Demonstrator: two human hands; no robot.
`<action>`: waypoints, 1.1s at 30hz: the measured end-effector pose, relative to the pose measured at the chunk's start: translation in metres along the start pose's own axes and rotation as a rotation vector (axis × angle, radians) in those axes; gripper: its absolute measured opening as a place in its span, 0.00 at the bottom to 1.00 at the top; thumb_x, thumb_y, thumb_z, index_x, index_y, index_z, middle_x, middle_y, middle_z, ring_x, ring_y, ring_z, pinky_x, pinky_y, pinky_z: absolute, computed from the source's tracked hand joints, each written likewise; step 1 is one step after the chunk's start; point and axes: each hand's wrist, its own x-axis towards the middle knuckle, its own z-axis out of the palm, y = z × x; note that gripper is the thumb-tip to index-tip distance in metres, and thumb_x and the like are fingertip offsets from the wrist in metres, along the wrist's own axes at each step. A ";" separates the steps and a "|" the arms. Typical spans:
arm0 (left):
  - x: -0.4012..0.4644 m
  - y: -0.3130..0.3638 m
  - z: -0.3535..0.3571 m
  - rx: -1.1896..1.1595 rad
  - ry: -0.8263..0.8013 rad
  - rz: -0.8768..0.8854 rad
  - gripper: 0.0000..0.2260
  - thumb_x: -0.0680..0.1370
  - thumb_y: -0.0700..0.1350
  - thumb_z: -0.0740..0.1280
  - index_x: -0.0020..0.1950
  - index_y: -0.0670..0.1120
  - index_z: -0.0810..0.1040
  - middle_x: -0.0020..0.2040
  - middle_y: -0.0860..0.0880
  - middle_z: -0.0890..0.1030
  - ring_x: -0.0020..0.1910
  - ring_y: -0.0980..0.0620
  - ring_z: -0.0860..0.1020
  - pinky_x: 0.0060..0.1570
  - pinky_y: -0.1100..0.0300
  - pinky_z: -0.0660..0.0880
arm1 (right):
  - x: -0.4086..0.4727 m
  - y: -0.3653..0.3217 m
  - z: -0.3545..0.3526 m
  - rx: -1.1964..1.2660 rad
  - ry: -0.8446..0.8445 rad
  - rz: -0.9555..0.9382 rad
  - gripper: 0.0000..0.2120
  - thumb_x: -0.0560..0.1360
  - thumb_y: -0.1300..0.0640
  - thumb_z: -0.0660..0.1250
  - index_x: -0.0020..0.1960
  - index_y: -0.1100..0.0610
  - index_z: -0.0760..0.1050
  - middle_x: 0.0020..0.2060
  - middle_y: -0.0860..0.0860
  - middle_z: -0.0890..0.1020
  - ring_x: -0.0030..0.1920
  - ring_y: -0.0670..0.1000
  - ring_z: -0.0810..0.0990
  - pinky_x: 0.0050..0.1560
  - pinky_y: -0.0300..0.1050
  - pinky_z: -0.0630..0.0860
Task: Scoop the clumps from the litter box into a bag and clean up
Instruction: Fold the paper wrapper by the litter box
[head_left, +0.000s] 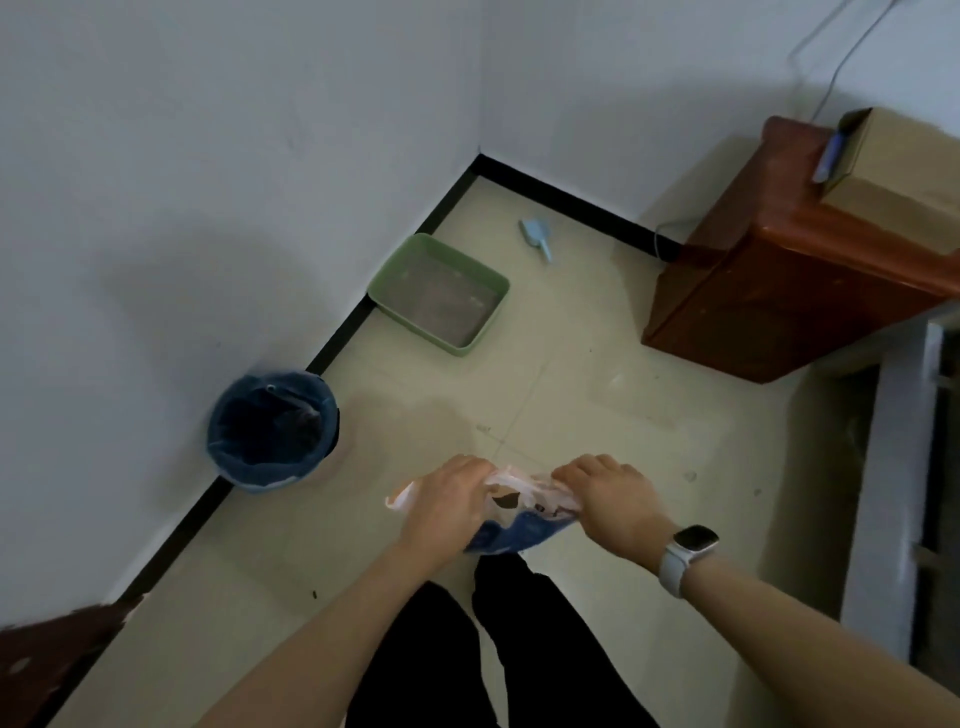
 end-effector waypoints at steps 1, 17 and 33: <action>0.012 -0.003 -0.003 -0.030 -0.015 -0.019 0.16 0.71 0.39 0.54 0.48 0.37 0.79 0.47 0.40 0.79 0.48 0.42 0.76 0.46 0.61 0.66 | 0.014 0.009 -0.008 -0.047 0.001 0.014 0.16 0.76 0.56 0.57 0.64 0.50 0.68 0.60 0.49 0.74 0.60 0.52 0.72 0.54 0.43 0.69; 0.254 -0.123 -0.022 -0.114 -0.116 -0.141 0.12 0.81 0.38 0.56 0.60 0.38 0.74 0.59 0.42 0.76 0.60 0.45 0.73 0.58 0.63 0.63 | 0.260 0.059 -0.014 0.189 0.104 0.063 0.14 0.62 0.51 0.56 0.34 0.56 0.78 0.26 0.50 0.80 0.22 0.49 0.78 0.20 0.36 0.67; 0.436 -0.243 0.147 0.047 -0.269 -0.098 0.12 0.74 0.30 0.60 0.54 0.36 0.76 0.53 0.40 0.77 0.56 0.42 0.69 0.56 0.53 0.66 | 0.457 0.191 0.164 0.415 -0.098 0.299 0.14 0.76 0.54 0.57 0.53 0.58 0.78 0.50 0.58 0.81 0.51 0.61 0.76 0.40 0.43 0.63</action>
